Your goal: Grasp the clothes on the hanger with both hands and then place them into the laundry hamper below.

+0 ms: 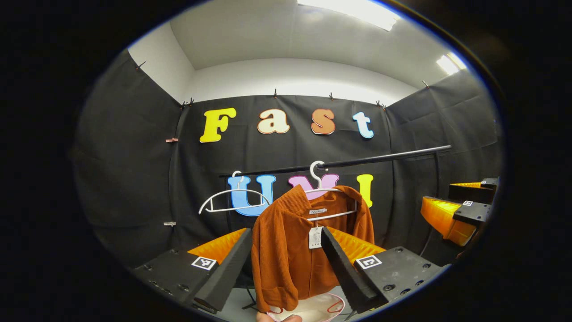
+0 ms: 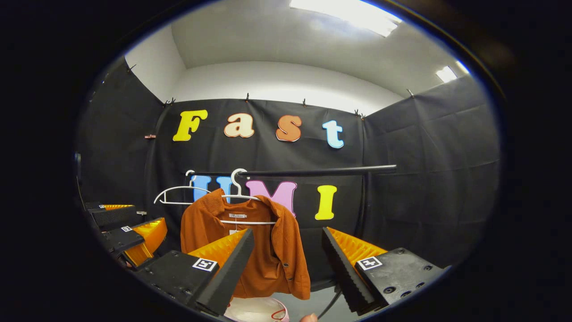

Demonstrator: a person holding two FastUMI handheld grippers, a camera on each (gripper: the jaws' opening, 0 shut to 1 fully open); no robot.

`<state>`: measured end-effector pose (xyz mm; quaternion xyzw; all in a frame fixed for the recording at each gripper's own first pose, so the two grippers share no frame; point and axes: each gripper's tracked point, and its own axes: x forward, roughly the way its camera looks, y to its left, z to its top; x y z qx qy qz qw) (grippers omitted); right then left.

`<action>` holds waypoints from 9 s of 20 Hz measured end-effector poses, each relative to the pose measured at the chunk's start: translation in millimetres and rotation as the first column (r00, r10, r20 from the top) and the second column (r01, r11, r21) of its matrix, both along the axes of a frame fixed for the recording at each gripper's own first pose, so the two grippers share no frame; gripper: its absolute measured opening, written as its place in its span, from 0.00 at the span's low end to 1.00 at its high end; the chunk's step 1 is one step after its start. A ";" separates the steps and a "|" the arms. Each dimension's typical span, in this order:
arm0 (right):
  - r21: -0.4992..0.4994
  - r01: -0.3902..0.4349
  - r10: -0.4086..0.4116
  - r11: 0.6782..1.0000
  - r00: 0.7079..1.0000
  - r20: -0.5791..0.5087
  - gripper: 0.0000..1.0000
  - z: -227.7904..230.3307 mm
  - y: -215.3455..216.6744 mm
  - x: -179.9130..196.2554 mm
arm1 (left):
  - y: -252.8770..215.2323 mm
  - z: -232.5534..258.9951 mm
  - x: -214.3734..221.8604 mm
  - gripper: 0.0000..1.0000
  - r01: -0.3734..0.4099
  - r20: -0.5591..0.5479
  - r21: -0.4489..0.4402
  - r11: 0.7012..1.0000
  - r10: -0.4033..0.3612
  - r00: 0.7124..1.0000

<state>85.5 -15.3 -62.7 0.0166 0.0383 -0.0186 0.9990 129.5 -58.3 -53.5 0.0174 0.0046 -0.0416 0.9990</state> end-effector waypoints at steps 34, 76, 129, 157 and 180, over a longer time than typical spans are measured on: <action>0.122 -0.156 0.167 0.980 0.982 -0.085 0.23 -177.8 37.1 253.4 | -28.4 -107.6 209.1 0.06 -0.072 -0.090 0.032 0.997 0.075 0.993; 0.681 0.145 0.124 0.718 0.936 -0.330 0.04 -248.2 -32.8 266.8 | 68.3 -66.7 220.1 0.05 -0.134 -0.236 0.012 0.991 0.133 0.963; 0.219 -0.109 0.237 0.970 0.638 -0.733 0.98 -422.0 70.4 116.6 | -6.5 -391.7 143.3 0.96 0.022 -0.707 0.070 0.997 0.034 0.706; 0.095 -0.040 0.072 0.995 0.925 -0.372 0.98 -140.8 52.5 55.6 | 12.9 -133.0 40.0 0.97 0.038 -0.370 -0.061 0.997 -0.058 0.927; 0.072 -0.009 0.015 0.997 0.997 -0.081 0.98 24.1 35.9 11.5 | 18.5 19.9 -37.3 0.99 -0.003 -0.089 -0.051 0.999 -0.002 0.996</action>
